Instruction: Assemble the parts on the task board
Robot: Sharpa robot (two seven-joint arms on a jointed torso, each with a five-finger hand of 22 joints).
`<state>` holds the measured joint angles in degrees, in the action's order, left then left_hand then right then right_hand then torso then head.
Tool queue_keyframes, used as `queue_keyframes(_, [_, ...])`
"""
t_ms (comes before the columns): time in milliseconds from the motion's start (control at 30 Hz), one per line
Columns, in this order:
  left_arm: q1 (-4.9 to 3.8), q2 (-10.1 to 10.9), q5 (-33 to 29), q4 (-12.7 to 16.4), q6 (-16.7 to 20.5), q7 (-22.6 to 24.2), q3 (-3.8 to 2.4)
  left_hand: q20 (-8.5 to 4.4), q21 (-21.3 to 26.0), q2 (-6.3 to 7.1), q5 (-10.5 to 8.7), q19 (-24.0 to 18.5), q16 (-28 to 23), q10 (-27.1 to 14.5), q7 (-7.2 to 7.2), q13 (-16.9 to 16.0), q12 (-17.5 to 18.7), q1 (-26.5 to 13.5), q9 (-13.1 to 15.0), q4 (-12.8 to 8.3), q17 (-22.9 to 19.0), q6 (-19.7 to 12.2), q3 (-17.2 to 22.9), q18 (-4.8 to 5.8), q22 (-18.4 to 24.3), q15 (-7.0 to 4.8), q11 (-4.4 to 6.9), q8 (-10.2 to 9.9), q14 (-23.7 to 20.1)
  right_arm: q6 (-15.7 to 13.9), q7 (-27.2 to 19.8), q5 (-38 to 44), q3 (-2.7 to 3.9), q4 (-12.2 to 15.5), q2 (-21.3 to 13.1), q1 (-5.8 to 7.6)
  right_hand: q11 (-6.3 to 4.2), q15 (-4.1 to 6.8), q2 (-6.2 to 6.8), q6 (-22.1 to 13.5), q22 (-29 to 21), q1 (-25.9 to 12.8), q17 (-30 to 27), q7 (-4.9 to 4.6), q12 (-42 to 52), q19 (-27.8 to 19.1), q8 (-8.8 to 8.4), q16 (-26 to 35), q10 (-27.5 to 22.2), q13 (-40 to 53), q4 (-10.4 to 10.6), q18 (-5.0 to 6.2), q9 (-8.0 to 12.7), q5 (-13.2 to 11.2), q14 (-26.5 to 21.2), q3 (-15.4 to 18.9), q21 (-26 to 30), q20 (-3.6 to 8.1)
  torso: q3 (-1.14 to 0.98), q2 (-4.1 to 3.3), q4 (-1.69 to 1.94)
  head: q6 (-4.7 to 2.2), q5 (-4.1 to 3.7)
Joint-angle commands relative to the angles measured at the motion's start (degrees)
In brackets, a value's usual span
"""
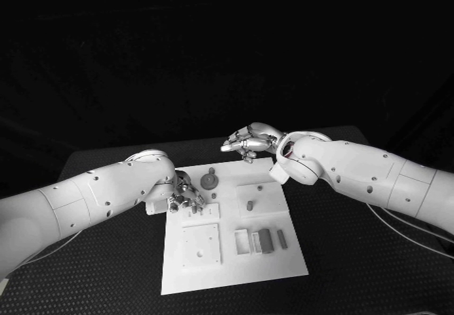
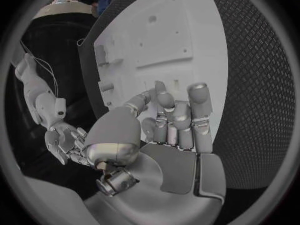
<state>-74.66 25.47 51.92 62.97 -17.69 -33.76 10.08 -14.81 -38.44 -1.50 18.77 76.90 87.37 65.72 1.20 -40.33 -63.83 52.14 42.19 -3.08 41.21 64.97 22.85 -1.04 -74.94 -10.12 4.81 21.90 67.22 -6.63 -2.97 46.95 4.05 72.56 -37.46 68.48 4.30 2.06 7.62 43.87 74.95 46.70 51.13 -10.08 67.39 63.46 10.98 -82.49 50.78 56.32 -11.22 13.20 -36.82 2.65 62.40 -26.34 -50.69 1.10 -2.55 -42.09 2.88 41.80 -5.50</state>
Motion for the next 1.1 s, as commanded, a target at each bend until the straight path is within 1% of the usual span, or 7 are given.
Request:
queue_keyframes(33, [0.16, 0.0, -0.3, 0.3, -1.3, 0.5, 0.05, 0.07, -0.2, -0.88, 0.15, -0.3, 0.2, -0.1, 0.49, -0.1, 0.2, 0.3, -0.1, -13.1, 0.1, -0.1, 12.8, -0.88, -1.2, -0.37, -0.24, -0.3, 0.0, 0.8, -0.3, 0.2, 0.01, 0.0, 0.0, -0.03, -0.21, 0.1, 0.05, -0.1, 0.8, -0.7, -0.1, -0.46, 0.2, -0.2, -0.14, -0.2, -0.2, -0.1, 0.4, 1.8, -0.1, 0.1, -0.4, -0.1, 0.3, 0.37, 0.0, 0.04, 0.03, 0.06, -0.05])
queue_keyframes(300, [0.2, 0.2, -0.3, 0.2, -1.2, 0.5, 0.08, 0.08, -0.2, -0.9, 0.14, -0.3, 0.2, -0.1, 0.5, -0.1, 0.2, 0.4, 0.0, -13.1, 0.1, -0.1, 12.8, -0.88, -1.2, -0.37, -0.25, -0.4, 0.0, 0.8, -0.3, 0.2, 0.01, 0.0, 0.0, -0.03, -0.21, 0.1, 0.06, -0.1, 0.8, -0.7, -0.1, -0.46, 0.2, -0.2, -0.15, -0.2, -0.2, -0.1, 0.4, 1.8, -0.1, 0.1, -0.4, -0.1, 0.3, 0.37, 0.02, 0.02, 0.05, 0.16, -0.1])
queue_keyframes(667, [0.3, 0.4, -0.7, 0.9, -1.4, 0.6, 0.1, 0.08, -0.3, -0.92, 0.11, -0.4, 0.2, -0.2, 0.51, -0.1, 0.2, 0.4, 0.0, -13.1, 0.1, -0.1, 12.8, -0.87, -1.2, -0.36, -0.25, -0.4, 0.0, 0.8, -0.3, 0.2, 0.01, 0.0, 0.0, -0.03, -0.21, 0.09, 0.08, -0.1, 0.8, -0.7, -0.1, -0.46, 0.3, -0.2, -0.15, -0.2, -0.2, -0.1, 0.4, 1.8, -0.1, 0.1, -0.4, -0.1, 0.3, 0.37, 0.06, 0.01, 0.03, 0.18, -0.1])
queue_keyframes(733, [0.3, 0.4, -0.9, 0.8, -1.6, 0.6, 0.1, 0.08, -0.3, -0.92, 0.1, -0.4, 0.2, -0.2, 0.51, -0.1, 0.2, 0.4, 0.0, -13.1, 0.1, -0.1, 12.8, -0.87, -1.2, -0.36, -0.25, -0.4, 0.0, 0.8, -0.3, 0.2, 0.01, 0.0, 0.0, -0.03, -0.21, 0.09, 0.08, -0.1, 0.8, -0.7, -0.1, -0.46, 0.3, -0.2, -0.15, -0.2, -0.2, -0.1, 0.4, 1.8, -0.1, 0.1, -0.4, -0.1, 0.3, 0.37, 0.05, 0.02, 0.03, 0.21, -0.1])
queue_keyframes(767, [0.3, 0.4, -0.9, 0.8, -1.6, 0.6, 0.1, 0.08, -0.3, -0.92, 0.09, -0.4, 0.2, -0.2, 0.51, -0.1, 0.2, 0.4, 0.0, -13.1, 0.1, -0.1, 12.8, -0.87, -1.2, -0.36, -0.26, -0.4, 0.0, 0.8, -0.3, 0.2, 0.01, 0.0, 0.0, -0.03, -0.21, 0.09, 0.08, -0.1, 0.8, -0.7, -0.1, -0.46, 0.3, -0.2, -0.15, -0.2, -0.2, -0.1, 0.4, 1.8, -0.1, 0.1, -0.4, -0.1, 0.3, 0.37, 0.01, 0.03, 0.02, 0.24, -0.09])
queue_keyframes(1100, [0.31, 0.6, -1.1, 0.9, -1.8, 0.6, 0.1, 0.09, -0.3, -0.93, 0.04, -0.4, 0.2, -0.2, 0.51, -0.2, 0.2, 0.4, 0.1, -13.1, 0.1, -0.1, 12.8, -0.88, -1.2, -0.35, -0.26, -0.4, 0.0, 0.8, -0.2, 0.2, 0.01, 0.0, 0.0, -0.03, -0.21, 0.09, 0.09, -0.1, 0.8, -0.7, -0.1, -0.47, 0.3, -0.2, -0.16, -0.2, -0.2, -0.1, 0.4, 1.8, -0.1, 0.1, -0.4, -0.1, 0.3, 0.37, -0.01, 0.01, 0.0, 0.18, -0.13])
